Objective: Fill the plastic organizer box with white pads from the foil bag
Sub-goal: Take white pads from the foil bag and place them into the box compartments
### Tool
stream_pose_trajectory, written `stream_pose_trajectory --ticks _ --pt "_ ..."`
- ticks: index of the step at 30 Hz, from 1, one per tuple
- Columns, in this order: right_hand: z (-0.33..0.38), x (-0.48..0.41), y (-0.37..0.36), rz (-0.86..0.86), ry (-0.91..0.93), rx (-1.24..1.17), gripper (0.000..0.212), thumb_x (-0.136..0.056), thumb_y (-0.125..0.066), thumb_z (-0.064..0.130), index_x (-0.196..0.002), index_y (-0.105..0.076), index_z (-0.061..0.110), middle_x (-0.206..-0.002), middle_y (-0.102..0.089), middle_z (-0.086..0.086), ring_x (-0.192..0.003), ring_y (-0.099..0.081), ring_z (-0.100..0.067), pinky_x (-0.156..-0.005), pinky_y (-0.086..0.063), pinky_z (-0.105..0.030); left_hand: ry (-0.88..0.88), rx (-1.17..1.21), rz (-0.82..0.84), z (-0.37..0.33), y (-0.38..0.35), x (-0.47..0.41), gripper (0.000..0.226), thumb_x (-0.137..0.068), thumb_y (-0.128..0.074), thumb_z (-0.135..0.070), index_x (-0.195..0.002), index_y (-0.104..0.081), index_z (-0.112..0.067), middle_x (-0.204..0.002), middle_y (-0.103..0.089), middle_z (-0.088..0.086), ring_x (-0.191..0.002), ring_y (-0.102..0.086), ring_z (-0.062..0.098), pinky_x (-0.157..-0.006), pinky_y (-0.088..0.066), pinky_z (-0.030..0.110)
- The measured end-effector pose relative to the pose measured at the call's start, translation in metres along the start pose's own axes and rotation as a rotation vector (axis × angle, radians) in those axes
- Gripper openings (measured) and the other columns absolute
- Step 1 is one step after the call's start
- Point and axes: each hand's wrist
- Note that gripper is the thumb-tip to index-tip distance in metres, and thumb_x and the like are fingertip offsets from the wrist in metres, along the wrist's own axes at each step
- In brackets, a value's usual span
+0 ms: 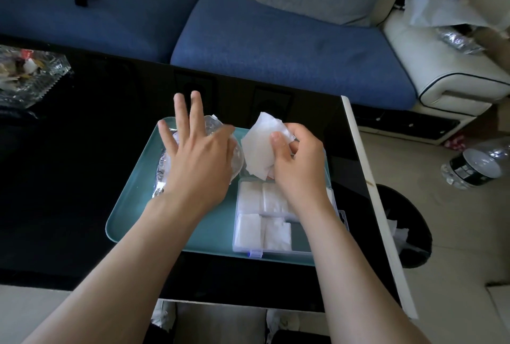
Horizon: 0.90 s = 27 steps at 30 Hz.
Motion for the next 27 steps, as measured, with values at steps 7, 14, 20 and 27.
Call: stream_pose_trajectory --ticks 7,14,20,27 --pt "0.004 0.012 0.031 0.093 -0.053 -0.196 0.023 -0.106 -0.062 0.035 -0.117 -0.068 0.016 -0.093 -0.078 -0.002 -0.083 -0.076 -0.014 -0.065 -0.063 -0.034 0.158 0.608 -0.07 -0.047 0.015 0.011 0.048 -0.103 -0.057 -0.045 -0.139 -0.057 -0.014 -0.13 -0.067 0.001 -0.116 -0.064 0.017 -0.094 -0.043 0.026" --pt "0.006 0.025 0.051 0.086 -0.089 -0.289 0.017 -0.101 -0.07 0.033 -0.11 -0.077 0.019 -0.096 -0.079 0.004 -0.09 -0.075 -0.006 -0.073 -0.058 -0.019 0.465 1.429 0.37 -0.069 0.015 0.015 0.02 -0.099 -0.071 -0.016 -0.116 -0.074 -0.007 -0.101 -0.081 0.012 -0.094 -0.078 0.026 -0.083 -0.064 0.039" --pt "-0.001 0.029 0.061 -0.035 -0.03 -0.251 0.017 -0.101 -0.068 0.018 -0.111 -0.075 0.03 -0.104 -0.072 0.008 -0.091 -0.068 -0.007 -0.074 -0.052 -0.017 0.558 1.452 0.327 -0.076 0.009 0.022 0.019 -0.104 -0.064 -0.014 -0.122 -0.068 -0.009 -0.115 -0.077 0.016 -0.105 -0.076 0.035 -0.094 -0.062 0.05" --pt "0.002 0.044 0.057 -0.017 0.094 0.026 0.032 -0.086 -0.086 0.042 -0.111 -0.077 0.024 -0.103 -0.071 0.012 -0.092 -0.066 -0.002 -0.072 -0.053 -0.013 0.577 1.501 0.322 -0.078 0.012 0.033 0.022 -0.11 -0.054 -0.018 -0.119 -0.068 -0.003 -0.115 -0.077 0.021 -0.109 -0.075 0.035 -0.096 -0.062 0.046"
Point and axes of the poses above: each hand's wrist, its own x-axis away from the middle knuckle, its own y-axis out of the back of the hand, z = x × y
